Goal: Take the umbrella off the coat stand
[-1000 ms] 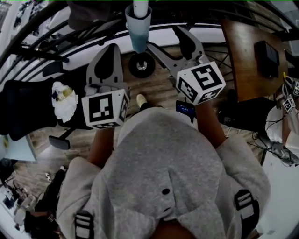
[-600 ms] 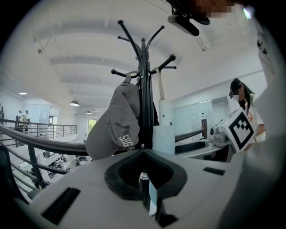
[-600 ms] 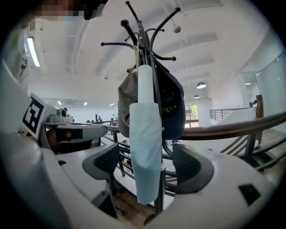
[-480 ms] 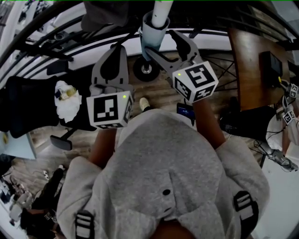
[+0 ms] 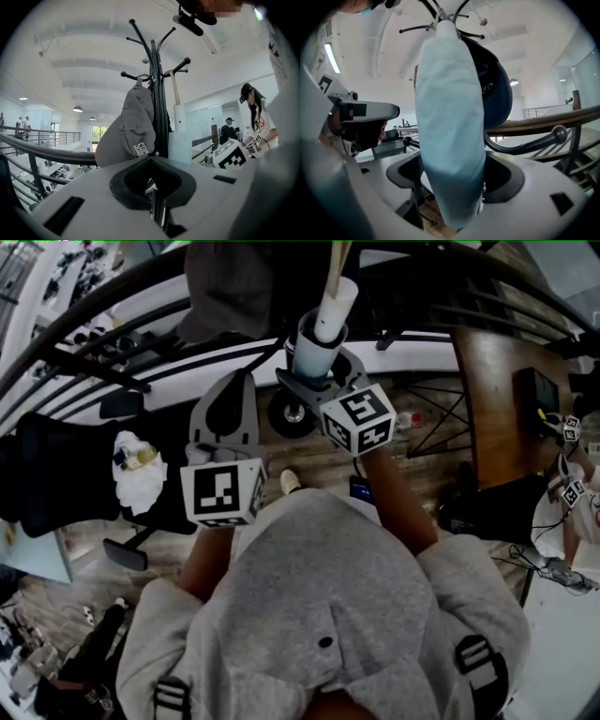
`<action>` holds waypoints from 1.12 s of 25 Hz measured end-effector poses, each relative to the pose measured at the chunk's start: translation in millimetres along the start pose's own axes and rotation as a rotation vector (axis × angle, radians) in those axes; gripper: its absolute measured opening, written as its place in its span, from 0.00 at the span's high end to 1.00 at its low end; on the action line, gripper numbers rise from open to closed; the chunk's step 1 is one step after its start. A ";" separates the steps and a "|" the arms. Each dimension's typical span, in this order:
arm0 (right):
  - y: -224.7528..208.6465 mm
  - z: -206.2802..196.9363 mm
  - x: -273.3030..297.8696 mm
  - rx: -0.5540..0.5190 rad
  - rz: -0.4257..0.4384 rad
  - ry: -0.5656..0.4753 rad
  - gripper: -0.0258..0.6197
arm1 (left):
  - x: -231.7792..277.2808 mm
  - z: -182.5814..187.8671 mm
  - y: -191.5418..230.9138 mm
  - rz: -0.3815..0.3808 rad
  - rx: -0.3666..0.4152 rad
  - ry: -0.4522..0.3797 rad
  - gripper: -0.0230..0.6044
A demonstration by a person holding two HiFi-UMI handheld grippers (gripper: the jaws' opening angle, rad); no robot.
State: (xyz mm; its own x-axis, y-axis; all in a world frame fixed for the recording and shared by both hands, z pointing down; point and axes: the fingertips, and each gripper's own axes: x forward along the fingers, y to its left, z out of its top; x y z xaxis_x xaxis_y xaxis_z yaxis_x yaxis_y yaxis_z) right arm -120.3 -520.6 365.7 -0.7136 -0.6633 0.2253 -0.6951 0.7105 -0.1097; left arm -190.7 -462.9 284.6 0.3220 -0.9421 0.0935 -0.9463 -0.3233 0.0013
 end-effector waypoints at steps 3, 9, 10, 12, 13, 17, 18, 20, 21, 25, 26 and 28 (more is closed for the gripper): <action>-4.0 -2.8 4.8 -0.024 -0.023 0.007 0.39 | -3.5 1.0 2.0 0.008 0.002 0.001 0.95; -10.2 4.7 11.4 -0.102 -0.053 -0.008 0.47 | -6.4 8.8 7.9 0.028 0.004 -0.020 0.95; -8.8 4.7 11.2 -0.107 -0.044 -0.007 0.48 | -7.7 9.5 8.2 0.032 0.002 -0.021 0.95; -4.0 3.2 8.1 -0.102 -0.023 0.000 0.50 | -11.3 10.4 6.8 0.041 0.000 -0.016 0.95; -2.0 2.2 5.5 -0.097 -0.017 0.004 0.51 | -13.2 10.6 5.5 0.043 0.001 -0.013 0.95; -1.7 2.2 -1.6 -0.079 -0.012 0.013 0.52 | -13.4 14.7 2.0 0.042 0.003 -0.018 0.95; -2.3 3.1 -3.1 -0.077 -0.012 0.013 0.52 | -12.8 16.5 1.4 0.042 0.003 -0.020 0.95; -3.6 5.6 -7.5 -0.076 -0.018 0.012 0.53 | -13.0 19.2 -1.4 0.043 0.005 -0.023 0.95; -4.2 7.6 -10.4 -0.076 -0.023 0.009 0.53 | -13.9 19.8 -3.2 0.042 0.007 -0.023 0.95; -0.4 20.1 -20.2 -0.084 -0.040 -0.027 0.53 | -21.8 20.6 -6.1 0.043 0.010 -0.038 0.95; 0.6 23.9 -22.4 -0.088 -0.045 -0.035 0.53 | -23.8 20.9 -7.0 0.044 0.011 -0.041 0.95; 0.6 32.6 -28.1 -0.099 -0.056 -0.047 0.53 | -26.0 22.1 -10.7 0.043 0.012 -0.045 0.95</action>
State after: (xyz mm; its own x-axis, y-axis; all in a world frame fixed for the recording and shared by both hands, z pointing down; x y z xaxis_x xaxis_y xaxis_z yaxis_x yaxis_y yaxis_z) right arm -103.5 -509.2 327.8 -0.6792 -0.7110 0.1821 -0.7233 0.6906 -0.0012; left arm -188.3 -436.9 260.2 0.2820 -0.9582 0.0486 -0.9590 -0.2830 -0.0143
